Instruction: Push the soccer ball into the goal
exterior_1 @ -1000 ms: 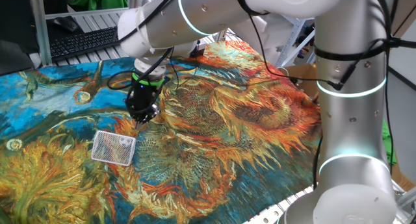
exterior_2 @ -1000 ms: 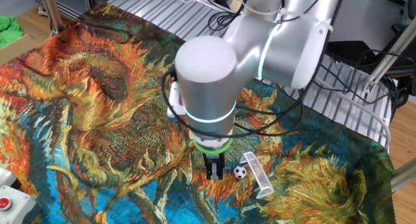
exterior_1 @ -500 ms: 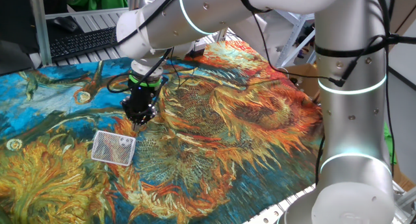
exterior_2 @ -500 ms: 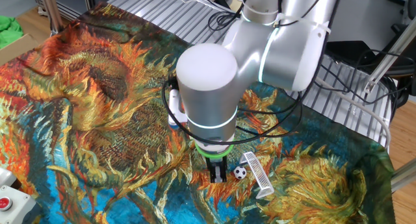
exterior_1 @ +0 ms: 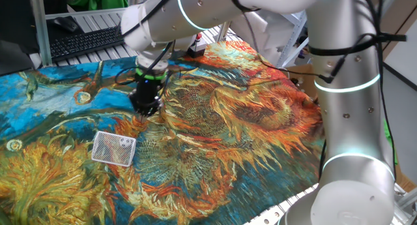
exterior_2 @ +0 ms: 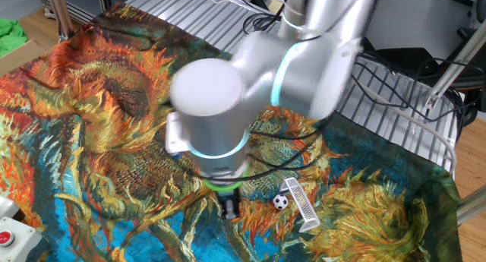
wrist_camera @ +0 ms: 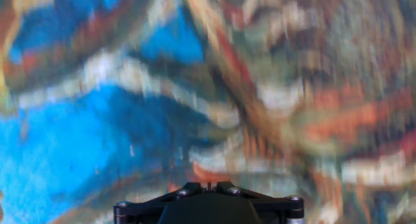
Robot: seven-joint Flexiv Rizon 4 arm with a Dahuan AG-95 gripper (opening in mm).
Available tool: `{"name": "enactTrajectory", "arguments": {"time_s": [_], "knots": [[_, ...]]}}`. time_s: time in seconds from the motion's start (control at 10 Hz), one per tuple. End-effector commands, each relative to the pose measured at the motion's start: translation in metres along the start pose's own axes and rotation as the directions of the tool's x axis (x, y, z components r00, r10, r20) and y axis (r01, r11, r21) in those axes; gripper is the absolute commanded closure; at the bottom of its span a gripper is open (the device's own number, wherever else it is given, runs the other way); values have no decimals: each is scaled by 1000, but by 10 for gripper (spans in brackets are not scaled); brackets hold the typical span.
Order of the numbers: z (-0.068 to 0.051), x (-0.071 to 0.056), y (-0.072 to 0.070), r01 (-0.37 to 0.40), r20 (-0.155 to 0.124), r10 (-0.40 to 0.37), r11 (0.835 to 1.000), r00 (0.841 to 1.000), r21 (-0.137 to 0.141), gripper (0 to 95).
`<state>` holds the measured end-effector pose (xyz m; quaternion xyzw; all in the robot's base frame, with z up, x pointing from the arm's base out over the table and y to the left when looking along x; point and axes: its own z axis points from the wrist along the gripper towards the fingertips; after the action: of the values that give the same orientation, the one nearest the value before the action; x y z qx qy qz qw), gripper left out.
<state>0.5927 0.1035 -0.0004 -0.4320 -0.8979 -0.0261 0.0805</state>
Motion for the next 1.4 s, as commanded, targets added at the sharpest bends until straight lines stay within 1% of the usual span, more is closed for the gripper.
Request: {"name": "enactTrajectory", "arguments": {"time_s": [0.1, 0.2, 0.3, 0.4, 0.6, 0.9, 1.1, 1.2, 1.3, 1.4], "knots": [[2, 0, -2, 46, -23, -46, 999, 999, -2, 950], [2, 0, -2, 44, -32, -44, 999, 999, -6, 950], [2, 0, -2, 45, -34, -44, 999, 998, 1, 950], [2, 0, -2, 55, -26, -55, 998, 998, 17, 950], [2, 0, -2, 73, -45, -72, 997, 996, 10, 950], [2, 0, -2, 84, -53, -84, 996, 995, -10, 950], [2, 0, -2, 71, -46, -71, 997, 996, -3, 950], [2, 0, -2, 79, -33, -78, 997, 996, 11, 950], [2, 0, -2, 104, -27, -103, 995, 994, 14, 950], [2, 0, -2, 130, -28, -129, 992, 991, 10, 950]]}}
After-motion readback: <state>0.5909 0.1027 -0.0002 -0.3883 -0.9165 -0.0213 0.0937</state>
